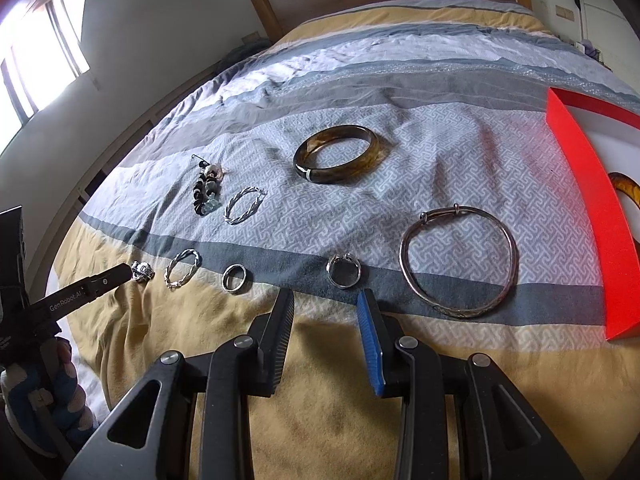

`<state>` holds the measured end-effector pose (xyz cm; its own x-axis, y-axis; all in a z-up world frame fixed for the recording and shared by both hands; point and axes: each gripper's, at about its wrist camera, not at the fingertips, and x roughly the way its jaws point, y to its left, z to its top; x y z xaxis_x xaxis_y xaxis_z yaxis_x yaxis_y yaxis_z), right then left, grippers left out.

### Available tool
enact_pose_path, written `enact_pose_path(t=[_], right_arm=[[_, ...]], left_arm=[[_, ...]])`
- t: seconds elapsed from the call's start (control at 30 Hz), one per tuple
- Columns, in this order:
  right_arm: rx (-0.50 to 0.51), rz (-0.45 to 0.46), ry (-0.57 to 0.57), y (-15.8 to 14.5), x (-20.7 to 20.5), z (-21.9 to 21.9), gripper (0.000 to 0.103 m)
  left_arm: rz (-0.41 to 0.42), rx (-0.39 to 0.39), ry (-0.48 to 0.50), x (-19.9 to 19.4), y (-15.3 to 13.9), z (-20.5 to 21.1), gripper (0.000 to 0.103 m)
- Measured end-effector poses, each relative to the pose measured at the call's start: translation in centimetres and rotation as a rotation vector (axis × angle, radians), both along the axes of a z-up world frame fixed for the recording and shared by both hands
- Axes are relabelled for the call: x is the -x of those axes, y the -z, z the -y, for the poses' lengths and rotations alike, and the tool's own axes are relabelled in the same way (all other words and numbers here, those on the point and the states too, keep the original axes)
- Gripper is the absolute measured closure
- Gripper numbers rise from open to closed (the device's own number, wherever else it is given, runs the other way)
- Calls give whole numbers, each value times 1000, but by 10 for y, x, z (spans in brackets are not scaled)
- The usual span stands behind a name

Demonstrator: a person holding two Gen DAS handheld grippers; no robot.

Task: Organize jewelry
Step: 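Grasp the silver ring with the right tool while the left tool grasps the brooch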

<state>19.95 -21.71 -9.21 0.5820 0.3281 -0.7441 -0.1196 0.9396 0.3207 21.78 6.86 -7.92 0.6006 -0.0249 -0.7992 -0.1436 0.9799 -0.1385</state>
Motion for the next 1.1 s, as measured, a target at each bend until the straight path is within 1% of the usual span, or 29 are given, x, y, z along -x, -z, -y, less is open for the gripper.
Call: enact_pose_path(t=[0.1, 0.3, 0.63, 0.73, 0.8, 0.83, 0.97, 1.0, 1.03, 1.07, 1.1], right_arm=[[-6, 1, 2, 2, -4, 0, 70], [-16, 5, 0, 4, -11, 1, 70], [-39, 12, -2, 7, -20, 2, 70], [-43, 9, 2, 9, -21, 3, 73], [-44, 6, 6, 11, -23, 4, 80], [-45, 4, 8, 12, -24, 4, 82], [-42, 7, 1, 13, -23, 3, 83], [-41, 9, -1, 13, -23, 3, 83], [-40, 10, -3, 12, -23, 3, 83], [-39, 12, -4, 12, -23, 3, 83], [-38, 15, -5, 10, -22, 3, 83]], left_arm=[[-17, 7, 17, -5, 6, 4, 74], [-41, 41, 18, -17, 16, 7, 74], [-30, 77, 0, -30, 24, 9, 73], [-23, 72, -1, -31, 26, 10, 73], [-21, 77, 0, -32, 28, 9, 73], [-18, 80, 0, -32, 28, 9, 73], [-4, 68, 7, -31, 29, 10, 74], [-1, 68, 8, -30, 28, 11, 75], [6, 68, 8, -29, 27, 11, 78], [16, 70, 11, -28, 24, 11, 84], [27, 70, 17, -27, 21, 11, 87]])
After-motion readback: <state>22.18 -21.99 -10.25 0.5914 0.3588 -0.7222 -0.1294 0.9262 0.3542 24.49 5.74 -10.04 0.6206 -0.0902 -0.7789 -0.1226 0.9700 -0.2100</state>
